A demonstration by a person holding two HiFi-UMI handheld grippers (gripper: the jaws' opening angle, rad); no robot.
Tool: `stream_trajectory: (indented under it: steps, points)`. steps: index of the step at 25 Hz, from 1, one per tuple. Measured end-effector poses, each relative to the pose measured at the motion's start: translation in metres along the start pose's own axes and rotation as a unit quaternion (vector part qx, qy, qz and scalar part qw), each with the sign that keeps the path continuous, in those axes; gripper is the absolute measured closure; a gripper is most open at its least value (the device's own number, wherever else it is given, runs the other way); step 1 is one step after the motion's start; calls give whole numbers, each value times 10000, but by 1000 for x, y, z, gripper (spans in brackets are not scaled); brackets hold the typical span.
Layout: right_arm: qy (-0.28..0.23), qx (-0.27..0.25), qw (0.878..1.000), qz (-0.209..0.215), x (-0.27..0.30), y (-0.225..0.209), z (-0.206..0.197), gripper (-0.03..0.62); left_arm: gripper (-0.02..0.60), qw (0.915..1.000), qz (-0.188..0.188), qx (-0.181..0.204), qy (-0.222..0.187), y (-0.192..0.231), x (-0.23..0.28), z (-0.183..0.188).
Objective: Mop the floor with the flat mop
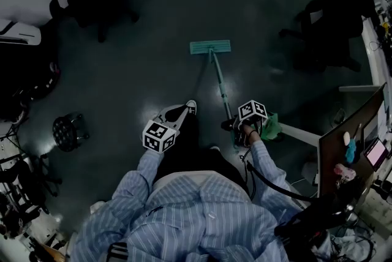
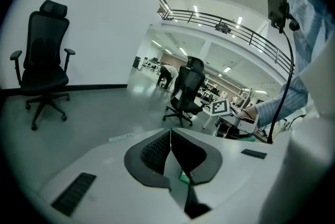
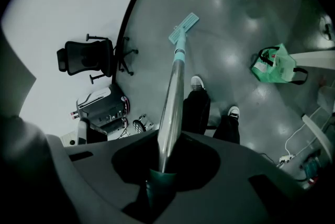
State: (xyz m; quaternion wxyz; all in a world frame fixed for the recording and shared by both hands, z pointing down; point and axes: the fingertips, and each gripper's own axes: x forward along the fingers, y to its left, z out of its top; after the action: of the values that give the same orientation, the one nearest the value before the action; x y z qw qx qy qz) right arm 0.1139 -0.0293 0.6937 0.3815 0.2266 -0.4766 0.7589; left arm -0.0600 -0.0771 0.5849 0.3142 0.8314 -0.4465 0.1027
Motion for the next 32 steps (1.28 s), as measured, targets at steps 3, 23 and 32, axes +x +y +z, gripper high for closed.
stream_trajectory:
  steps: [3, 23, 32]
  points:
    - [-59, -8, 10000, 35, 0, 26, 39, 536, 574, 10000, -34, -47, 37, 26, 10, 9]
    - [-248, -232, 9991, -235, -3, 161, 314, 536, 574, 9938, 582, -951, 44, 162, 19, 14]
    - [-658, -246, 9952, -679, -15, 205, 443, 537, 574, 9864, 901, -1367, 164, 192, 24, -10]
